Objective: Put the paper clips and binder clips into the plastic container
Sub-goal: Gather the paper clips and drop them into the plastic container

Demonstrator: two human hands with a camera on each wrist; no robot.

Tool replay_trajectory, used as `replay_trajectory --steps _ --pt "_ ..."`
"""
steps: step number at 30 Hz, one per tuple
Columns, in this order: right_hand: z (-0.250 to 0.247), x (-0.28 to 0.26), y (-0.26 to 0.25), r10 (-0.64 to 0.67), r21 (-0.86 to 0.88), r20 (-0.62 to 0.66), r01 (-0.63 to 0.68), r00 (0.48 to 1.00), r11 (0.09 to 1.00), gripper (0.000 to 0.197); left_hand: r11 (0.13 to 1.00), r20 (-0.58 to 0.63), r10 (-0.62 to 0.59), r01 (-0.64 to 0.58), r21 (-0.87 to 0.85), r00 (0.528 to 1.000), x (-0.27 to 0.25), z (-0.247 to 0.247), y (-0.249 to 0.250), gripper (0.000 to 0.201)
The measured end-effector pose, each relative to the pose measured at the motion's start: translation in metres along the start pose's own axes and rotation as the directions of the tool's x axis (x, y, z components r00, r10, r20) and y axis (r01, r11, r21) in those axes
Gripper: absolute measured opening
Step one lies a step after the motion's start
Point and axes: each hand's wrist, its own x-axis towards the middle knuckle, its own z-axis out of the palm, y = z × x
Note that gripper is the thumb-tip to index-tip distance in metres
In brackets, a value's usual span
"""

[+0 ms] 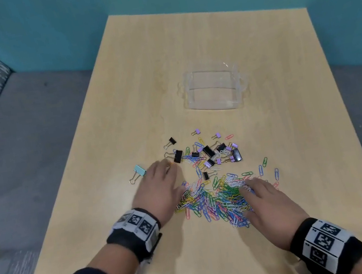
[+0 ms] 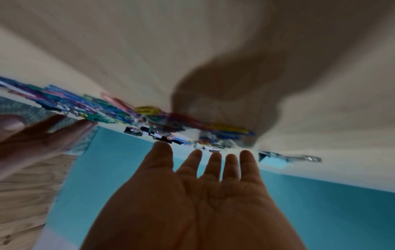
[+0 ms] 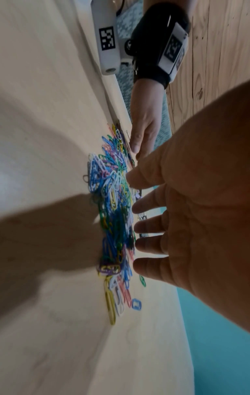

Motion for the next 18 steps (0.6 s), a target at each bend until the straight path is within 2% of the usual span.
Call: replay_trajectory --steps 2,4,9,12,16,18 --pt "0.000 0.001 -0.005 -0.013 -0.011 -0.005 0.013 1.000 1.000 0.052 0.999 0.092 -0.018 0.015 0.038 0.996 0.001 0.011 0.009 0.071" --pt "-0.001 0.002 -0.006 -0.025 -0.013 -0.013 0.025 1.000 1.000 0.052 0.998 0.122 -0.028 0.022 0.053 0.992 -0.002 0.015 0.014 0.072" --pt "0.002 -0.001 -0.002 0.022 -0.009 -0.007 -0.023 1.000 1.000 0.054 0.993 0.089 0.121 -0.122 0.003 0.989 -0.023 0.016 0.024 0.062" --pt "0.005 -0.001 -0.003 0.043 -0.012 -0.001 -0.043 0.999 0.999 0.055 0.989 0.059 0.148 -0.148 -0.012 0.987 -0.013 0.012 0.031 0.061" --pt "0.003 0.004 -0.007 0.008 -0.008 -0.009 -0.008 1.000 1.000 0.055 0.996 0.033 0.086 -0.086 0.011 0.996 0.023 -0.001 0.024 0.057" --pt "0.001 0.005 -0.007 0.005 0.001 -0.016 -0.005 1.000 1.000 0.054 0.997 0.050 0.030 -0.033 0.064 0.998 0.040 -0.010 0.014 0.063"
